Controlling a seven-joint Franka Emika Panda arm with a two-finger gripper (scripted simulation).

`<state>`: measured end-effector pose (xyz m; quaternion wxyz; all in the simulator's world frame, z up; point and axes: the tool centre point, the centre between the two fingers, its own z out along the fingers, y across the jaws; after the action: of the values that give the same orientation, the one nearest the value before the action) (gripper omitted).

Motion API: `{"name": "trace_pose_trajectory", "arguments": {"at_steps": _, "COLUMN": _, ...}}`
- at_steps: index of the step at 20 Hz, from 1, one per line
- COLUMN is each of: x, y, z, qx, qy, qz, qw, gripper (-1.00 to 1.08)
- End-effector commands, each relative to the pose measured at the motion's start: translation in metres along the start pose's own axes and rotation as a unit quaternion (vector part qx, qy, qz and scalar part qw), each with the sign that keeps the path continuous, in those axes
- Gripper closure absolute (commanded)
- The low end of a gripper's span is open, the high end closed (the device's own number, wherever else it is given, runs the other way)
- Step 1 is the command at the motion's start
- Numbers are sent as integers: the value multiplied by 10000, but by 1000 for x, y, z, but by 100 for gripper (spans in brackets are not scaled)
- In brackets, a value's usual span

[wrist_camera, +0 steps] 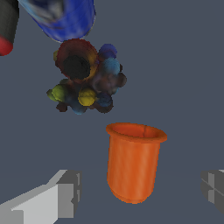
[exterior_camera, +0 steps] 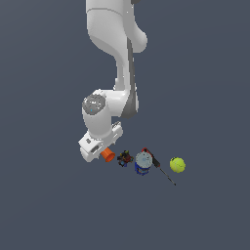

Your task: Pick up a designated object from a clutter of objects.

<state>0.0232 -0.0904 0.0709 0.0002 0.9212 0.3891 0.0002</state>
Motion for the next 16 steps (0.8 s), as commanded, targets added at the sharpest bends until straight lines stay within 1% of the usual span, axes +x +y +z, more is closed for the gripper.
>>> {"name": "trace_pose_trajectory", "arguments": {"at_steps": 1, "x": 0, "y": -1, "z": 11, "qx": 4, "qy": -2, "qz": -6, "qw": 10000, "gripper": -92}}
{"name": "trace_pose_trajectory", "arguments": {"at_steps": 6, "x": -1, "y": -1, "z": 33, "qx": 3, "qy": -1, "qz": -16, "qw": 10000, "gripper": -92}}
{"name": "trace_pose_trajectory", "arguments": {"at_steps": 11, "x": 0, "y": 0, "z": 40, "qx": 3, "qy": -1, "qz": -18, "qw": 10000, "gripper": -92}}
{"name": "trace_pose_trajectory", "arguments": {"at_steps": 12, "x": 0, "y": 0, "z": 40, "qx": 3, "qy": -1, "qz": -18, "qw": 10000, "gripper": 108}}
{"name": "trace_pose_trajectory", "arguments": {"at_steps": 16, "x": 0, "y": 0, "z": 40, "qx": 3, "qy": -1, "qz": -18, "qw": 10000, "gripper": 108}}
